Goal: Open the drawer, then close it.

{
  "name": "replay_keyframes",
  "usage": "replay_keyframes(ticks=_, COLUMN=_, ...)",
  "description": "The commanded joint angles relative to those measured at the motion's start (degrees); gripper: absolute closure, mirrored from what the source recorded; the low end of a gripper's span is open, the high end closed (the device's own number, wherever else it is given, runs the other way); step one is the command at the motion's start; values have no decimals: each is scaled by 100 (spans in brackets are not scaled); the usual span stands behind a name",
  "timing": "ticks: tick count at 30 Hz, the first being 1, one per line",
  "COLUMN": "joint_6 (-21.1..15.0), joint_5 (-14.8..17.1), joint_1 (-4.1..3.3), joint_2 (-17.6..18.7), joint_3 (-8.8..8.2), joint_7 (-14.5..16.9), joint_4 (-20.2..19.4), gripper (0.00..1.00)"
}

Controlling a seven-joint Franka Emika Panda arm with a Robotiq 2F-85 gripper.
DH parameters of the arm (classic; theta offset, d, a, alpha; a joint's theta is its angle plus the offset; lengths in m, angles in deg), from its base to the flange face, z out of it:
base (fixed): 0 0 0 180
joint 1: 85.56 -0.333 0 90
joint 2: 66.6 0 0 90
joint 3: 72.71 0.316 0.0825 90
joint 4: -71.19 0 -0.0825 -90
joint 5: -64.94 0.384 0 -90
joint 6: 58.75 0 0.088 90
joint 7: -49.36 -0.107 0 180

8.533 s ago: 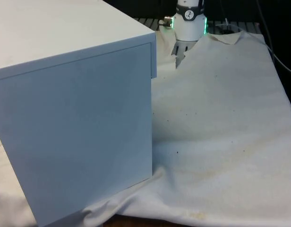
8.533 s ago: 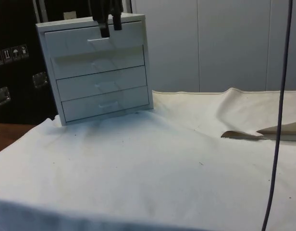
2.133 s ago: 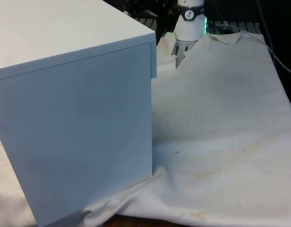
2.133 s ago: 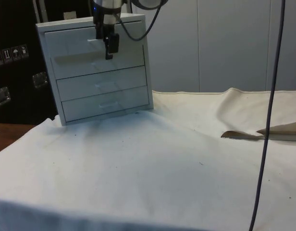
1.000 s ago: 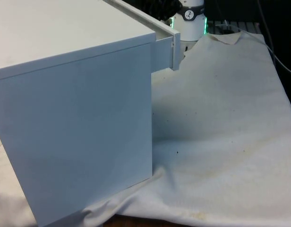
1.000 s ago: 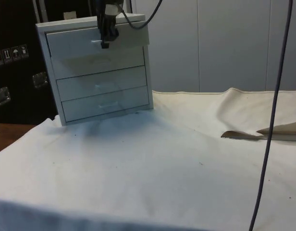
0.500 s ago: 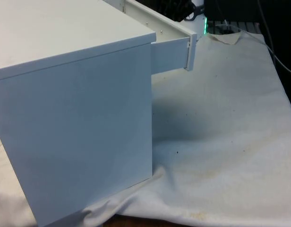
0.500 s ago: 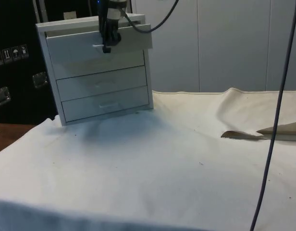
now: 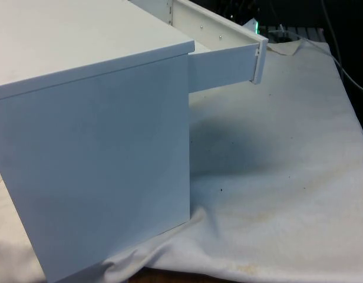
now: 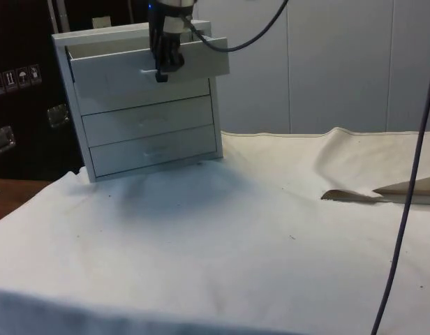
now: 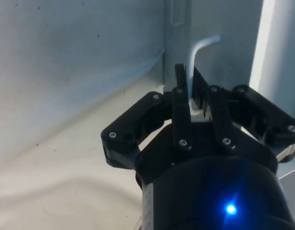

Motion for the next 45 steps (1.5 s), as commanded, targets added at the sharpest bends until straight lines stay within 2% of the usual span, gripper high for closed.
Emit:
replay_keyframes(ticks=1, joint_6=52, joint_5=-149, joint_1=-17, joint_2=-69, joint_3=34, joint_7=-126, joint_4=-40, gripper=100)
replay_keyframes(ticks=2, joint_6=69, joint_5=-183, joint_1=-17, joint_2=-97, joint_3=69, joint_7=-172, joint_4=-69, gripper=100)
replay_keyframes(ticks=3, joint_6=40, joint_5=-74, joint_1=0, joint_2=-63, joint_3=63, joint_7=-92, joint_4=-63, gripper=100)
replay_keyframes(ticks=4, joint_6=86, joint_5=-223, joint_1=-17, joint_2=-120, joint_3=97, joint_7=-223, joint_4=-97, gripper=100)
replay_keyframes(ticks=10, joint_6=183, joint_5=-498, joint_1=-17, joint_2=-258, joint_3=304, joint_7=-602, joint_4=-269, gripper=100)
replay_keyframes(ticks=11, joint_6=149, joint_5=-372, joint_1=0, joint_2=-229, joint_3=269, joint_7=-481, joint_4=-258, gripper=100)
replay_keyframes(ticks=12, joint_6=183, joint_5=-544, joint_1=-17, joint_2=-264, joint_3=327, joint_7=-665, joint_4=-286, gripper=100)
replay_keyframes(ticks=13, joint_6=178, joint_5=-573, joint_1=-11, joint_2=-264, joint_3=332, joint_7=-699, joint_4=-292, gripper=100)
replay_keyframes(ticks=21, joint_6=160, joint_5=-556, joint_1=0, joint_2=-235, joint_3=315, joint_7=-710, joint_4=-281, gripper=99)
replay_keyframes(ticks=22, joint_6=155, joint_5=-556, joint_1=6, joint_2=-235, joint_3=315, joint_7=-705, joint_4=-281, gripper=96)
replay_keyframes(ticks=27, joint_6=155, joint_5=-544, joint_1=6, joint_2=-229, joint_3=321, joint_7=-699, joint_4=-275, gripper=69)
replay_keyframes(ticks=28, joint_6=155, joint_5=-544, joint_1=6, joint_2=-229, joint_3=321, joint_7=-699, joint_4=-281, gripper=59)
replay_keyframes(ticks=29, joint_6=149, joint_5=-539, joint_1=6, joint_2=-223, joint_3=321, joint_7=-705, joint_4=-286, gripper=54)
replay_keyframes(ticks=30, joint_6=155, joint_5=-539, joint_1=6, joint_2=-229, joint_3=321, joint_7=-699, joint_4=-281, gripper=54)
replay_keyframes(ticks=35, joint_6=155, joint_5=-539, joint_1=11, joint_2=-229, joint_3=321, joint_7=-699, joint_4=-281, gripper=29)
replay_keyframes(ticks=36, joint_6=155, joint_5=-539, joint_1=11, joint_2=-223, joint_3=321, joint_7=-699, joint_4=-281, gripper=19)
replay_keyframes(ticks=37, joint_6=149, joint_5=-539, joint_1=6, joint_2=-223, joint_3=321, joint_7=-705, joint_4=-286, gripper=14)
replay_keyframes(ticks=38, joint_6=155, joint_5=-539, joint_1=6, joint_2=-229, joint_3=321, joint_7=-699, joint_4=-281, gripper=14)
replay_keyframes(ticks=40, joint_6=201, joint_5=-561, joint_1=-29, joint_2=-246, joint_3=384, joint_7=-796, joint_4=-315, gripper=1)
replay_keyframes(ticks=44, joint_6=246, joint_5=-607, joint_1=-23, joint_2=-281, joint_3=544, joint_7=-980, joint_4=-401, gripper=0)
replay_keyframes(ticks=45, joint_6=286, joint_5=-619, joint_1=-17, joint_2=-292, joint_3=636, joint_7=-1077, joint_4=-435, gripper=0)
